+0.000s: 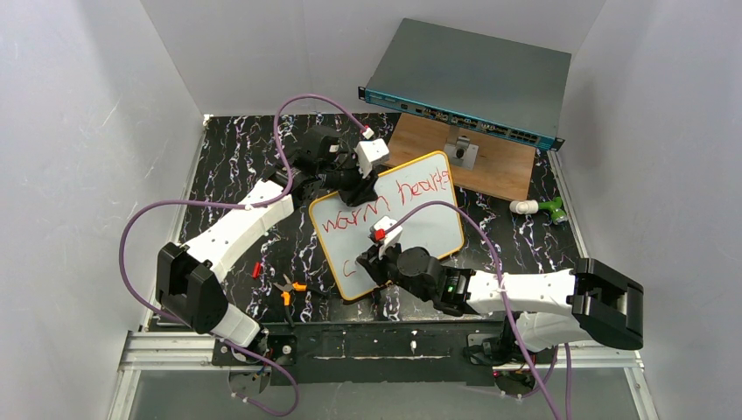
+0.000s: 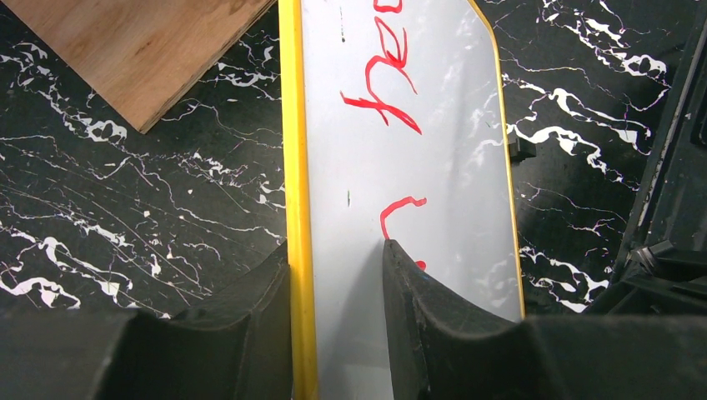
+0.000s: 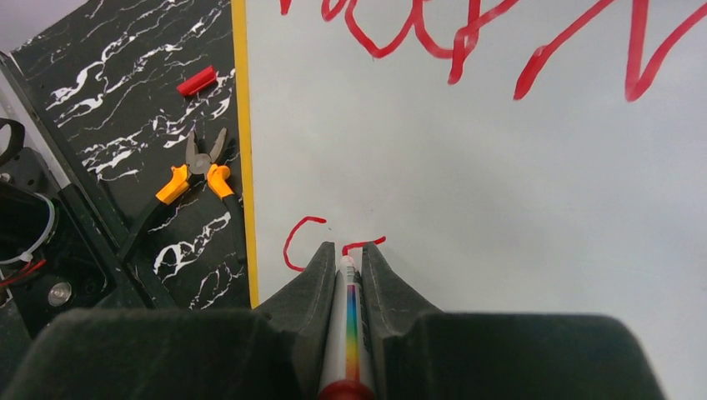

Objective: Write a sentence on the whiteboard

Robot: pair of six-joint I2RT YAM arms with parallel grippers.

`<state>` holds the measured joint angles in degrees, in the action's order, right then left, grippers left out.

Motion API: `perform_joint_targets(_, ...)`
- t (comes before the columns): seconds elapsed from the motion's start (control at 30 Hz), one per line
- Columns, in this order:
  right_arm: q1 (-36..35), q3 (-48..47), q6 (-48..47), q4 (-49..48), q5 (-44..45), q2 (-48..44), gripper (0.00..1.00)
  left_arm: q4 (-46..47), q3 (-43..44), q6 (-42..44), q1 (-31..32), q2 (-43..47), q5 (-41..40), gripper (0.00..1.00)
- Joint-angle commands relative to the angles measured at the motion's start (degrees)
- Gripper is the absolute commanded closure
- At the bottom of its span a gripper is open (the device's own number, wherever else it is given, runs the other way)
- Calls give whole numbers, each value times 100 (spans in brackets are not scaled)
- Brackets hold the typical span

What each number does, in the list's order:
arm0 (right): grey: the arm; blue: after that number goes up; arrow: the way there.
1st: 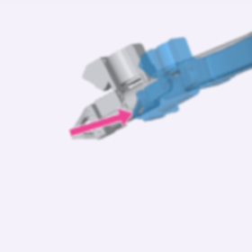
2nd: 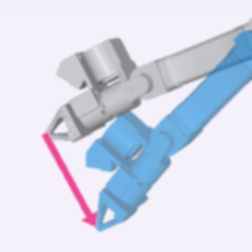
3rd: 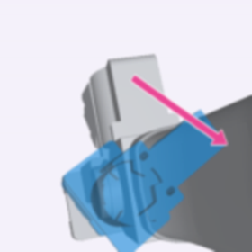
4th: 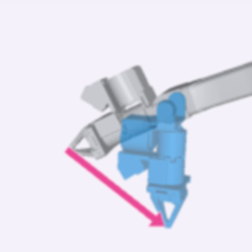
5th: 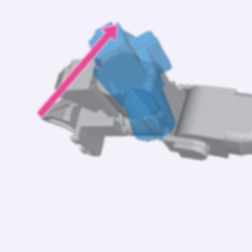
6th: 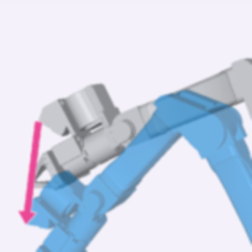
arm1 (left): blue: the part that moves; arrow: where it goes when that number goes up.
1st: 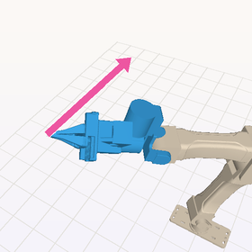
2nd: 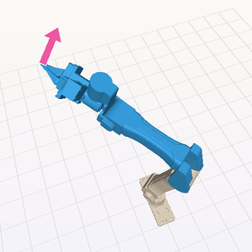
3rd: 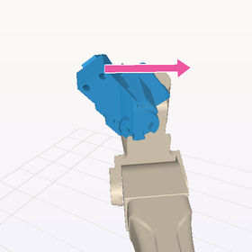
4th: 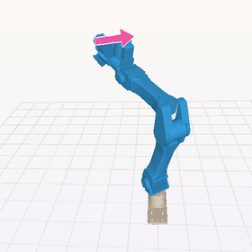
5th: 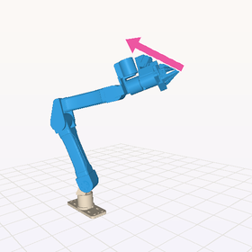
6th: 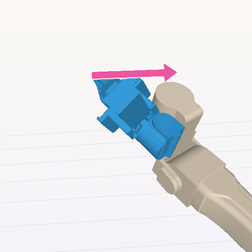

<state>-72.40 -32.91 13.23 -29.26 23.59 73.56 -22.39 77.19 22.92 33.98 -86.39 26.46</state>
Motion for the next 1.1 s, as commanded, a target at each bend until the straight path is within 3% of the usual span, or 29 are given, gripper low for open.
perform_joint_targets(0.0,47,-181,117,775,542,132,99,-670,-328,741,162,-145,-510,100)
perform_joint_targets(0.43,156,-454,65,1428,1381,36,99,-670,-328,741,162,-133,-495,100)
perform_joint_targets(1.07,156,-858,-569,755,1325,222,99,-665,-351,745,170,-116,-518,100)
